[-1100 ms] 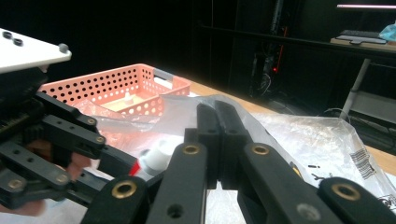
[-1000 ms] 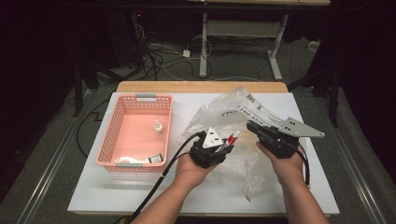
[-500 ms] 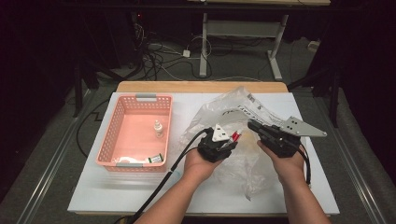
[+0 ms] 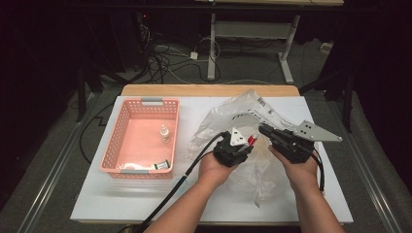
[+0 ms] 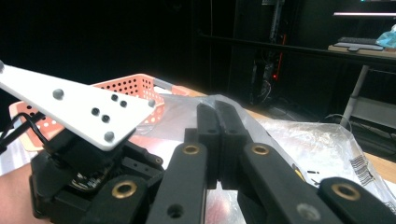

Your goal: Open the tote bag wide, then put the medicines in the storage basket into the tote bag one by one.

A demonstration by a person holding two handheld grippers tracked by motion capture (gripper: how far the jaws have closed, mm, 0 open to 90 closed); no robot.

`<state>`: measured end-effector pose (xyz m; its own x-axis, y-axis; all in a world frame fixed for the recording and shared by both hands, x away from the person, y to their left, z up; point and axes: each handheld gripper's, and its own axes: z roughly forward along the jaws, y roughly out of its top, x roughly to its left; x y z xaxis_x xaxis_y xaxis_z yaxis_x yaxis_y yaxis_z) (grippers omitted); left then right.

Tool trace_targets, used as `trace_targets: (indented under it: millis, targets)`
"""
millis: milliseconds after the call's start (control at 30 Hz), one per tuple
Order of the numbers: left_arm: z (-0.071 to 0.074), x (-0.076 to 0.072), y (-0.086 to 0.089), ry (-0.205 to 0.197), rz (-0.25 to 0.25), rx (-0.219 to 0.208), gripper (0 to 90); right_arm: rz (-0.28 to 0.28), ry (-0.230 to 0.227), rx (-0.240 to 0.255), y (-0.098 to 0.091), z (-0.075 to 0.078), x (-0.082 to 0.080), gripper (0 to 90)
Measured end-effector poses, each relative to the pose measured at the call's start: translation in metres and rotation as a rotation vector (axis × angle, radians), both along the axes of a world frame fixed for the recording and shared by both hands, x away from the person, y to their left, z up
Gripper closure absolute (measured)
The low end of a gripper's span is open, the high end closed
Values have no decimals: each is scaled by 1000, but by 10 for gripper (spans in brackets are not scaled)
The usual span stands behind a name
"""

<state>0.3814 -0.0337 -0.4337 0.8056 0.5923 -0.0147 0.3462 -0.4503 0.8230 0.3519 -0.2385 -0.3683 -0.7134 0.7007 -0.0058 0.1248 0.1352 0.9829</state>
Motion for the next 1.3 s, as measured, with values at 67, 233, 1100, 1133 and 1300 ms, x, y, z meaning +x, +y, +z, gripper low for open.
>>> trace_targets:
  millis: [67,233,1100,1133,1300]
  targets:
    - [-3,1,-1,4,5,4,671,0,-2,0,0,0,0,900]
    - [-6,1,-3,12,-5,25,671,-1,-6,7,-1,1,0,900]
    - [-12,11,-13,39,0,-13,540,-7,8,7,-4,-1,5,900]
    - [-11,8,-11,45,1,-32,512,-5,5,5,-4,-1,5,900]
    - [-8,-11,2,54,-36,-71,429,-2,7,-2,-2,-2,4,900]
